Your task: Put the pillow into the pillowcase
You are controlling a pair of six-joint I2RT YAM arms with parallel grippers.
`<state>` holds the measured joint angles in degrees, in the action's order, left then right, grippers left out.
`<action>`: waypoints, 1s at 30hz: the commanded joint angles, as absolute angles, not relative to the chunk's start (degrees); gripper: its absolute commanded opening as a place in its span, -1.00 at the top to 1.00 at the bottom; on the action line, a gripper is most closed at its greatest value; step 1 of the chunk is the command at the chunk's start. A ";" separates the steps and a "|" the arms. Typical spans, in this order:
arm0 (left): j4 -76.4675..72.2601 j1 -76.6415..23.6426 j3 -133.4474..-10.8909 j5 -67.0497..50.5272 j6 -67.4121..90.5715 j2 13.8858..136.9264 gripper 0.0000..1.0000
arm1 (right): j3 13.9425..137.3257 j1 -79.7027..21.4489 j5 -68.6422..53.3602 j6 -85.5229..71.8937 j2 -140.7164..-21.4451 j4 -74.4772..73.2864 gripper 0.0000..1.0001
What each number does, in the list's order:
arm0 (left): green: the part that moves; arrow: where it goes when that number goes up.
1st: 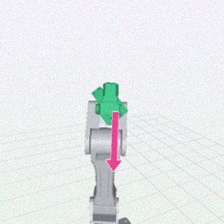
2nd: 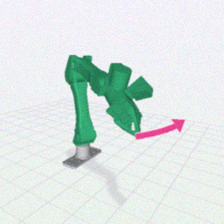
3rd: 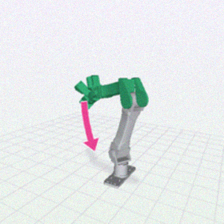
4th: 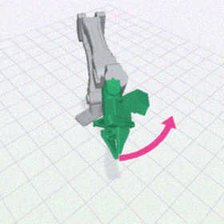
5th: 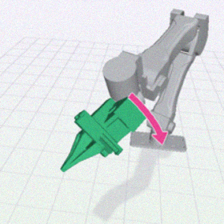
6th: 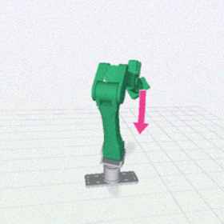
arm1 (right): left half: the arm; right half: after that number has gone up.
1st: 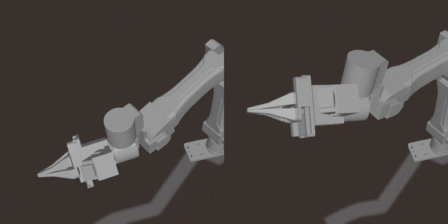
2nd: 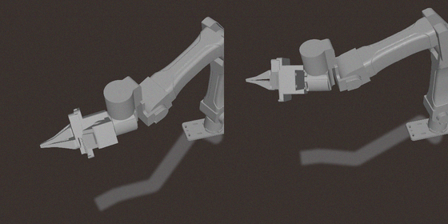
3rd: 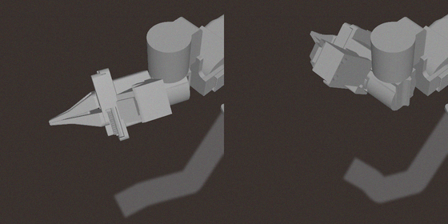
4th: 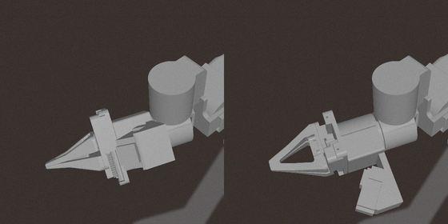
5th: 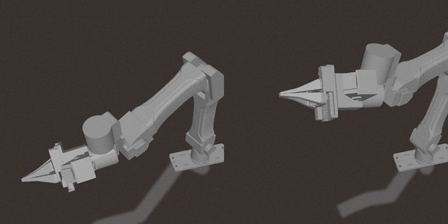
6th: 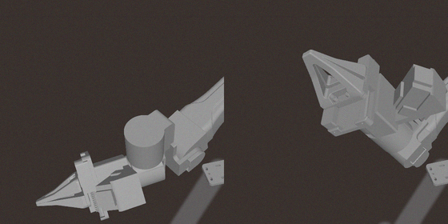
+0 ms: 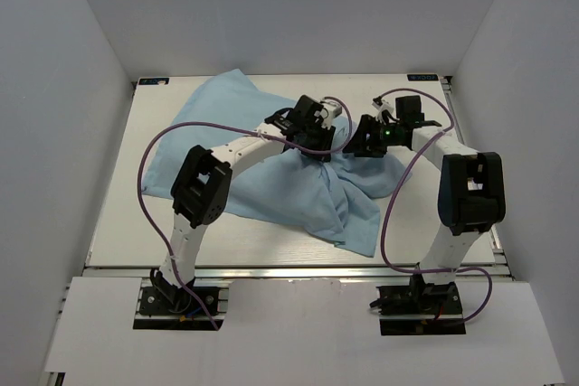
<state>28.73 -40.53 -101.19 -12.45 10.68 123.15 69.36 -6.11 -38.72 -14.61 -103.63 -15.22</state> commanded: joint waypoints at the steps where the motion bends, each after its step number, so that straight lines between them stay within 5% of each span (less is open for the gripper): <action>1: 31.20 -37.89 -99.32 -9.06 10.72 119.71 0.27 | 70.49 -5.54 -34.90 -12.22 -103.01 -16.69 -0.22; 15: 28.57 -34.45 -96.07 -11.94 13.71 111.27 0.31 | 73.65 -8.70 -29.97 -9.40 -106.71 -17.05 0.21; 18: 28.04 -34.45 -93.87 -13.71 13.54 110.30 0.31 | 72.51 -8.53 -34.53 -10.11 -101.72 -15.22 0.12; 22: 27.16 -34.37 -92.02 -16.08 13.27 110.39 0.27 | 72.07 -8.61 -37.61 -12.74 -97.73 -13.36 -0.29; 30: 22.34 -34.45 -89.21 -26.78 14.85 107.93 -0.06 | 76.64 -9.49 -41.31 -16.08 -104.85 -16.61 -0.40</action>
<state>24.64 -34.59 -90.32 -18.96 14.20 113.10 75.88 -9.04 -38.81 -14.04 -102.56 -15.62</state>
